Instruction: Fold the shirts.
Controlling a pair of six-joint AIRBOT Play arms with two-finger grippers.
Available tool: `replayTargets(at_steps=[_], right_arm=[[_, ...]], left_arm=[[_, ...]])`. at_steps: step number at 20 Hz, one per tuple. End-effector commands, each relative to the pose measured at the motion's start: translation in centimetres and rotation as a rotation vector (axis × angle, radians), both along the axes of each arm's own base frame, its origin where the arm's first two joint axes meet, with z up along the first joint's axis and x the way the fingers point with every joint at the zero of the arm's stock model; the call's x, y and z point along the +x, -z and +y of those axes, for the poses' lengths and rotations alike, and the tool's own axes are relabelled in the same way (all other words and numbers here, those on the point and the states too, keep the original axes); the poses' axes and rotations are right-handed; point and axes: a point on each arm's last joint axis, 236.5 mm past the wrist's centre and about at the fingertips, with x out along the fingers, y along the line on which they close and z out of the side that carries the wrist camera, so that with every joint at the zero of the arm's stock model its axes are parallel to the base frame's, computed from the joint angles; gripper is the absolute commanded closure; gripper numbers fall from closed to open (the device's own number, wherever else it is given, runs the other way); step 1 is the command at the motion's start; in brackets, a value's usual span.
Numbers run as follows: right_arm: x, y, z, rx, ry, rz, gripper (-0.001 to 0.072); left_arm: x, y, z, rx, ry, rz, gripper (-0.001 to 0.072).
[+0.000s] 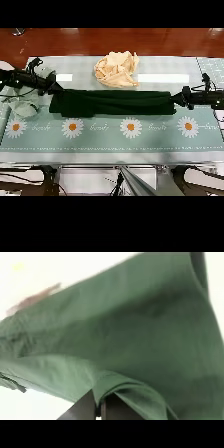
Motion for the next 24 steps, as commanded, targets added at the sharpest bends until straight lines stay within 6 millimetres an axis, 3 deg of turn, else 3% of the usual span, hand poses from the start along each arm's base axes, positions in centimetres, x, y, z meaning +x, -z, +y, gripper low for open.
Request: replayTargets(at_steps=[1,5,8,15,16,17,18,21,24], right_arm=[[1.2,1.2,-0.7,-0.037,0.007,0.026,0.0691],[0.6,3.4,-3.1,-0.152,0.043,0.089,0.0691],[1.1,3.6,-3.6,-0.171,0.070,0.080,0.0691],[3.0,4.0,-1.9,-0.045,0.118,0.066,0.0689],[3.4,4.0,-1.9,-0.030,0.130,0.058,0.0544],[3.7,4.0,-2.0,-0.025,0.143,0.053,0.0211],[3.8,3.8,-2.0,-0.024,0.145,0.044,0.0081],[4.0,1.4,-3.1,0.008,0.117,0.022,0.0082],[2.8,-1.3,-6.9,-0.010,0.128,0.000,0.0083]], left_arm=[[1.7,0.1,-0.5,-0.016,0.045,0.016,0.0691],[3.5,0.2,-0.9,-0.012,0.060,-0.011,0.0691],[4.4,0.6,-0.7,-0.009,0.053,-0.018,0.0691],[5.0,3.9,-1.4,-0.008,0.056,0.014,0.0689],[4.9,4.1,-1.6,-0.007,0.061,0.020,0.0629],[4.8,4.2,-1.8,-0.005,0.068,0.022,0.0284],[4.3,4.0,-1.9,-0.006,0.087,0.037,0.0006],[2.6,2.5,1.3,0.069,0.153,0.076,0.0005],[3.0,-2.0,7.3,0.174,0.027,-0.023,0.0006]])
